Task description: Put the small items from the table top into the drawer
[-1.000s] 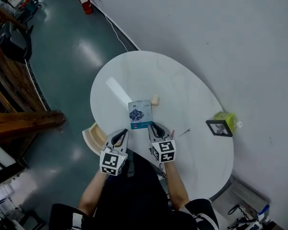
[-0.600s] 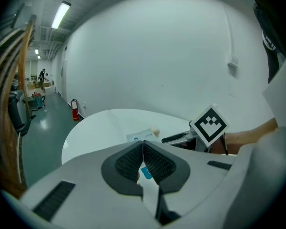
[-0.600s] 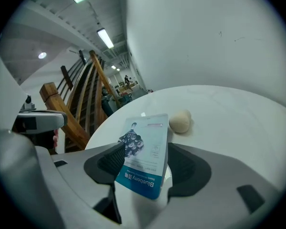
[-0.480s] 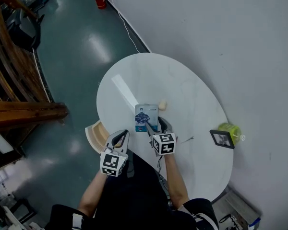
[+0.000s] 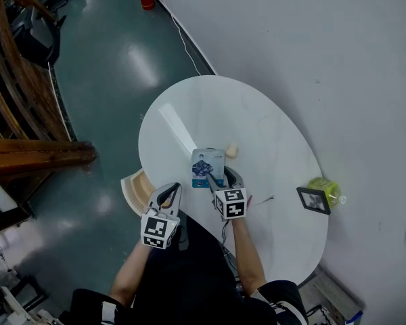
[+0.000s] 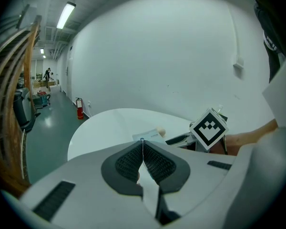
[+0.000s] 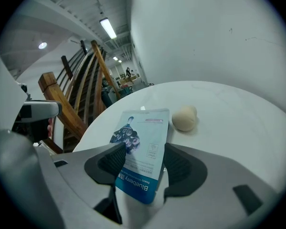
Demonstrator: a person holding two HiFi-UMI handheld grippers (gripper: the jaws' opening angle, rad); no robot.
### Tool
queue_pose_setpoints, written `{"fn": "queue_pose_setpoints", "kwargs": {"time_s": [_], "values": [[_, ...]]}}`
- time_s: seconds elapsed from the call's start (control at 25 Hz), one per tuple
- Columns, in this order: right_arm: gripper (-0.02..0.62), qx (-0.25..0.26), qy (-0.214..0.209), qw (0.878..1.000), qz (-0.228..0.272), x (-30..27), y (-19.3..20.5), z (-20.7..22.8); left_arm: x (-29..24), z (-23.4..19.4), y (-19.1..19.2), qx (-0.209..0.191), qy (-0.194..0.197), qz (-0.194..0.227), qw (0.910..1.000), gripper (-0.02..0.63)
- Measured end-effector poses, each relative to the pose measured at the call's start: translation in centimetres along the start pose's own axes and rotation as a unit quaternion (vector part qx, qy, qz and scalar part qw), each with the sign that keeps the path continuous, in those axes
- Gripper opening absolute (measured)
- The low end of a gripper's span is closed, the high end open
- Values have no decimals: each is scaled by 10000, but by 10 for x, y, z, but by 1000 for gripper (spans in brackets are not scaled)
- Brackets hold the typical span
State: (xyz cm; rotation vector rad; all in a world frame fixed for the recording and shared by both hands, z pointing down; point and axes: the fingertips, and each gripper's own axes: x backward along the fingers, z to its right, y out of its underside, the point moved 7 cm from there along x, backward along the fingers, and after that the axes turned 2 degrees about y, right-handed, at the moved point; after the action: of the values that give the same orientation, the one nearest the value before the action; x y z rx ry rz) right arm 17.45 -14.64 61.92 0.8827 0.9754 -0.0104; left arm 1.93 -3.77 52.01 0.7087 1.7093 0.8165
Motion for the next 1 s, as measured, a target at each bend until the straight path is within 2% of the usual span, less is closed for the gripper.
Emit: {"fn": "queue_pose_setpoints", "kwargs": {"time_s": [0.12, 0.44, 0.56, 1.0], "values": [[255, 81, -27, 10000, -45, 0, 2, 0, 0, -2, 1, -5, -41, -7, 10000, 20], [54, 209, 145, 9997, -13, 2, 5, 1, 6, -3, -1, -25, -129, 34, 9999, 20], [34, 263, 157, 9995, 22, 4, 6, -1, 9, -2, 1, -28, -100, 48, 9999, 20], [29, 297, 52, 9985, 464, 33, -6, -17, 34, -1, -1, -94, -217, 245, 9994, 20]]}}
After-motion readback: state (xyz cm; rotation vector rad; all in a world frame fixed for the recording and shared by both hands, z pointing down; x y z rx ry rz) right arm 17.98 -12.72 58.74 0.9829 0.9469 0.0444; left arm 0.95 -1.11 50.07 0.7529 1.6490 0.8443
